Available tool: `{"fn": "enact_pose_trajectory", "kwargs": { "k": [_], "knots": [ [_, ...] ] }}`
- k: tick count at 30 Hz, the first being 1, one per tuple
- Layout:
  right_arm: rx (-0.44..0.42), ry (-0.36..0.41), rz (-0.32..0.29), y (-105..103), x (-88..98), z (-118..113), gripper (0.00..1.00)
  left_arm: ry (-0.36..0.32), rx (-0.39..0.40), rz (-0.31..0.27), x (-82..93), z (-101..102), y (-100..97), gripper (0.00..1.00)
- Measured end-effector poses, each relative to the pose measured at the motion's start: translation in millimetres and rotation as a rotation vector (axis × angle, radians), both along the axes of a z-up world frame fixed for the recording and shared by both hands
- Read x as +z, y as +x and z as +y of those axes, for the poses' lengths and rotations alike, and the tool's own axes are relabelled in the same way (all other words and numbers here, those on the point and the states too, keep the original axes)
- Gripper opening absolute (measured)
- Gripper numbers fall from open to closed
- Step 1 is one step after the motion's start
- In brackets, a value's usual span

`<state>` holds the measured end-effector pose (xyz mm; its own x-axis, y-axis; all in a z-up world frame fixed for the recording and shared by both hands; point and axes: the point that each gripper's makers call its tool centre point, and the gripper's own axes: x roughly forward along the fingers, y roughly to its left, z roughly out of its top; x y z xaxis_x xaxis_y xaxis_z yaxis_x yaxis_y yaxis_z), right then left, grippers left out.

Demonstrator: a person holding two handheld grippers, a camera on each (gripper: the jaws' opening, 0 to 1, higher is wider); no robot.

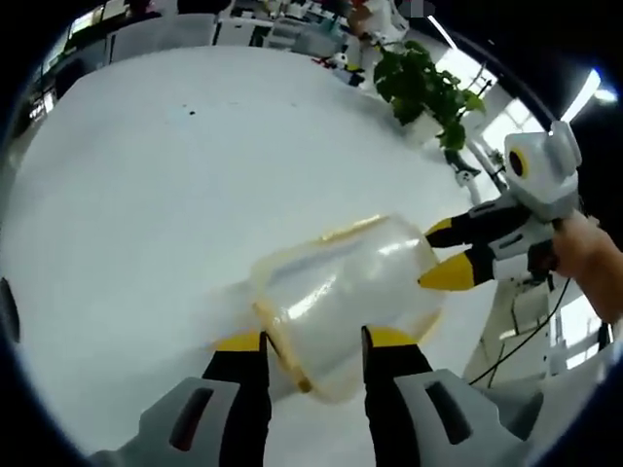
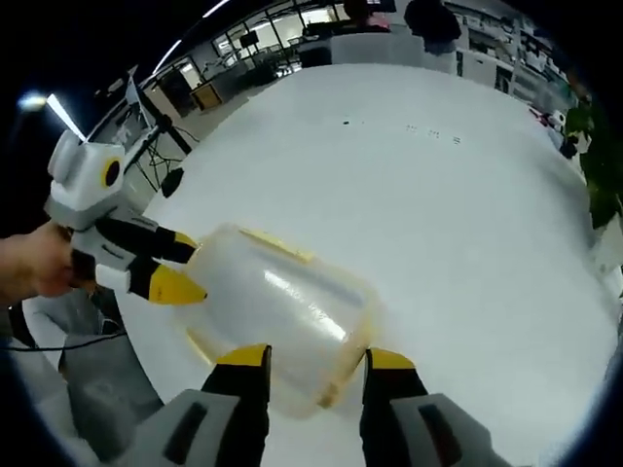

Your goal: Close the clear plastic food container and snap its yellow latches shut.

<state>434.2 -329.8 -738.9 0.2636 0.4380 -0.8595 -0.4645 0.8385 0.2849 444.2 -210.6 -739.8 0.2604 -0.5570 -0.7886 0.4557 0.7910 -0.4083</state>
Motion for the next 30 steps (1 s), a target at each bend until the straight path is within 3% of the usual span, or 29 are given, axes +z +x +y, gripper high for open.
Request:
{"fn": "enact_pose_trajectory", "kwargs": {
  "k": [4,6,8,10,16,18,20,25,27,30],
  "knots": [
    [-0.007,0.021,0.023,2,-0.2,-2,0.36,-0.005,0.003,0.008,0.3,1,0.7,0.36],
    [-0.001,0.026,0.020,1,0.4,-1,0.36,-0.005,-0.030,-0.016,0.6,1,2.6,0.37],
    [0.044,0.021,-0.018,3,1.4,-2,0.37,-0.006,-0.044,-0.020,1.2,1,1.5,0.37],
    [0.052,0.018,-0.012,2,1.9,-2,0.37,-0.008,-0.050,-0.030,1.6,0,1.7,0.38],
    [0.143,-0.023,-0.079,7,13.3,-6,0.32,0.017,-0.113,-0.082,3.7,4,2.3,0.39],
    [0.283,-0.083,-0.116,4,14.6,-9,0.31,0.033,-0.153,-0.102,4.9,5,0.9,0.38],
    [0.342,-0.110,-0.161,6,18.3,-8,0.30,0.068,-0.201,-0.126,6.2,10,0.9,0.39],
    [0.588,-0.073,-0.267,-2,37.4,15,0.26,0.119,-0.288,-0.200,13.1,18,5.3,0.36],
    [0.671,-0.086,-0.291,-5,38.0,19,0.21,0.125,-0.324,-0.261,21.7,18,11.0,0.35],
    [0.693,-0.055,-0.296,-6,37.4,25,0.23,0.105,-0.367,-0.301,31.5,13,12.9,0.33]
  ]
}}
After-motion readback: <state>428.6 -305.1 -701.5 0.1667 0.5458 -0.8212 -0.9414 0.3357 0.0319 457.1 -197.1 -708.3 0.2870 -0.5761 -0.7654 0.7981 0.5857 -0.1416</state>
